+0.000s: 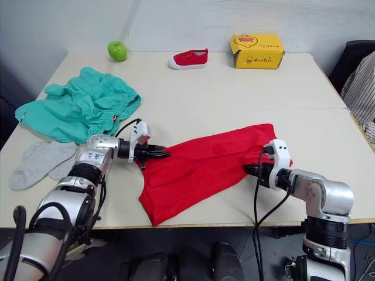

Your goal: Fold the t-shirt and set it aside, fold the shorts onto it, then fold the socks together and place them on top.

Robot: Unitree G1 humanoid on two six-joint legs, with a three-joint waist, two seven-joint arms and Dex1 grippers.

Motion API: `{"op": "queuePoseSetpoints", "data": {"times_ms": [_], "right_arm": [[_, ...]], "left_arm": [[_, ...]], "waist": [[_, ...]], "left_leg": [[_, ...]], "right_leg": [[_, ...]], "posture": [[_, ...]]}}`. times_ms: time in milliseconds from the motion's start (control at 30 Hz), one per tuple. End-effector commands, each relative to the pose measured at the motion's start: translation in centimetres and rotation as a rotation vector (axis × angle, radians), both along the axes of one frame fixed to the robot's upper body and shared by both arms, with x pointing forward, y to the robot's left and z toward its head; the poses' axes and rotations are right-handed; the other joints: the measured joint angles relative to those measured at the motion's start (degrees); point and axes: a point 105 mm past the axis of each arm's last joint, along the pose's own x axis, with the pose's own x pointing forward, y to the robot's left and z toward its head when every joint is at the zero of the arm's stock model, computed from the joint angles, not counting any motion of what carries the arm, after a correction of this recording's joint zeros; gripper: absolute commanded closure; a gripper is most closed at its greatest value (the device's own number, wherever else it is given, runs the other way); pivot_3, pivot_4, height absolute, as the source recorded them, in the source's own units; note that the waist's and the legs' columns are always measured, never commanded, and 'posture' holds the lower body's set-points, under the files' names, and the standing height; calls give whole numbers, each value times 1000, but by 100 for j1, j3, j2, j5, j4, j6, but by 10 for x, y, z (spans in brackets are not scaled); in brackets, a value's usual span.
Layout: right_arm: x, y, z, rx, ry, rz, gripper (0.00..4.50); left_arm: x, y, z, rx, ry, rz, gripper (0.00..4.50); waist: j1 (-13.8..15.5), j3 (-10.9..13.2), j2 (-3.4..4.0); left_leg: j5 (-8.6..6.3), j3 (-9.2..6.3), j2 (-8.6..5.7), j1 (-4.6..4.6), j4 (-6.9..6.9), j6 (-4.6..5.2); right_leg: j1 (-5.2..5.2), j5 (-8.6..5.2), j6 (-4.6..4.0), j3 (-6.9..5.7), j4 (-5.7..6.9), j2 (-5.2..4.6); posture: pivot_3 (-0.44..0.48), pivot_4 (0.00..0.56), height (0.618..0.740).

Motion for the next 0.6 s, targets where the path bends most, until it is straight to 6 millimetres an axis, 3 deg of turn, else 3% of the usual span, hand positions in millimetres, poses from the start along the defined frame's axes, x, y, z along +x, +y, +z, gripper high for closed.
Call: {"op": "queuePoseSetpoints", "data": {"times_ms": [33, 233, 400, 600], "right_arm": [[10, -11, 7, -50, -37, 17, 4500], [52, -26, 19, -196, -113, 59, 4500], [88, -21, 31, -291, -206, 112, 4500], [99, -24, 36, -324, -193, 149, 4500]], "left_arm": [[-8, 6, 3, -33, -18, 49, 4461], [-57, 5, -3, -80, -27, 164, 4461], [-89, -6, -3, -138, -64, 315, 4461], [-109, -16, -5, -170, -48, 432, 4461]], "waist": [[-3, 1, 1], [-84, 9, 18], [-88, 13, 24], [27, 15, 28]], "left_leg": [[0, -1, -1, 0, 0, 1], [-1, -3, -6, 3, 0, 5], [0, -1, -7, 4, 0, 5], [3, -9, -4, 2, 0, 4]], "right_leg": [[0, 0, 0, 2, 2, -2], [2, 0, 0, 21, 7, -13], [7, -1, -1, 28, 2, -17], [13, -1, -1, 30, -7, -19]], "posture": [[0, 150, 740], [0, 150, 740], [0, 150, 740], [0, 150, 740]]}}
